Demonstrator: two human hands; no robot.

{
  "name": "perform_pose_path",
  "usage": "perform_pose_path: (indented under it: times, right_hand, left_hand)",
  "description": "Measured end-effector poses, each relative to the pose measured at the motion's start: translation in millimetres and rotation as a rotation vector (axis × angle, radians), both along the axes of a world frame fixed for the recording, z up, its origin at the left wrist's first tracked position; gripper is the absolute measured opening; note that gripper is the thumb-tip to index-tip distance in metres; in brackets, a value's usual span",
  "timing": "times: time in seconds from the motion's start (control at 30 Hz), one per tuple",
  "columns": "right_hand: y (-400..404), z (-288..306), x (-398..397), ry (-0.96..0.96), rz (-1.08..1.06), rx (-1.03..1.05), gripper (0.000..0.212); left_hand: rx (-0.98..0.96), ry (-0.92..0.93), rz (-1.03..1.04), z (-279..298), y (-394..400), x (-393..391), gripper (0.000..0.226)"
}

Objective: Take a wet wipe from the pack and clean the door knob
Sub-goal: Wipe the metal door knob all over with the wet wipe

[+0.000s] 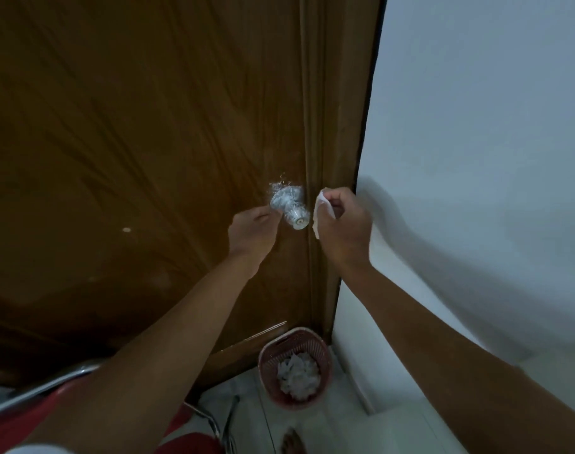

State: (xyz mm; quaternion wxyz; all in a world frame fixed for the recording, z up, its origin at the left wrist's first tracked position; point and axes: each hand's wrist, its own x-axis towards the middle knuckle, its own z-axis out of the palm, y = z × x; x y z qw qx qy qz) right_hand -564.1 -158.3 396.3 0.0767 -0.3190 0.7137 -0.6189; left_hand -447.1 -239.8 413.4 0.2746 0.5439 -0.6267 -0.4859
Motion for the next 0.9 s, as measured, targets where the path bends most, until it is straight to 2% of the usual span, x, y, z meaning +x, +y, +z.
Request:
perform_pose_path:
  times: [0.1,0.2,0.27,0.37,0.43,0.47,0.57,0.77,0.9]
  right_hand:
    - [-14.7,-13.5,5.2,0.017,0.020,0.021,0.020]
    - [-23.3,-26.1,8.4,-0.013,0.046,0.024,0.026]
    - [-23.3,-30.0,12.1,-0.042,0.104,0.033,0.029]
    - [-21.4,-34.3,16.5,-0.262,0.216,-0.083,0.031]
    - [-22.4,-36.2,15.5,-0.401,0.223,-0.143,0.034]
    - [-25.1,-36.7,13.2,-0.403,0.204,-0.128,0.034]
    - [-32.0,-35.4,7.2,-0.331,0.155,-0.024,0.030]
    - [-32.2,-38.5,8.2,-0.232,0.244,-0.030,0.025]
    - [-34.2,-38.9,3.9,-0.439,0.268,-0.051,0.030]
  left_hand:
    - [0.083,0.145,0.042,-7.9,-4.6,-6.7,0.007]
    - [0.239,0.301,0.066,-12.4,-4.8,-11.9,0.005]
    - [0.328,0.370,0.075,-14.7,-3.6,-15.2,0.014]
    - [0.414,0.444,0.098,-18.8,-3.2,-17.0,0.020]
    - [0.448,0.475,0.113,-20.8,-4.2,-16.9,0.023]
    - [0.459,0.485,0.115,-20.6,-5.3,-16.6,0.024]
    - [0.503,0.513,0.110,-20.5,-8.8,-15.5,0.025]
    - [0.513,0.509,0.074,-20.7,-13.0,-12.5,0.023]
    - [0.532,0.527,0.052,-20.4,-13.3,-10.7,0.024]
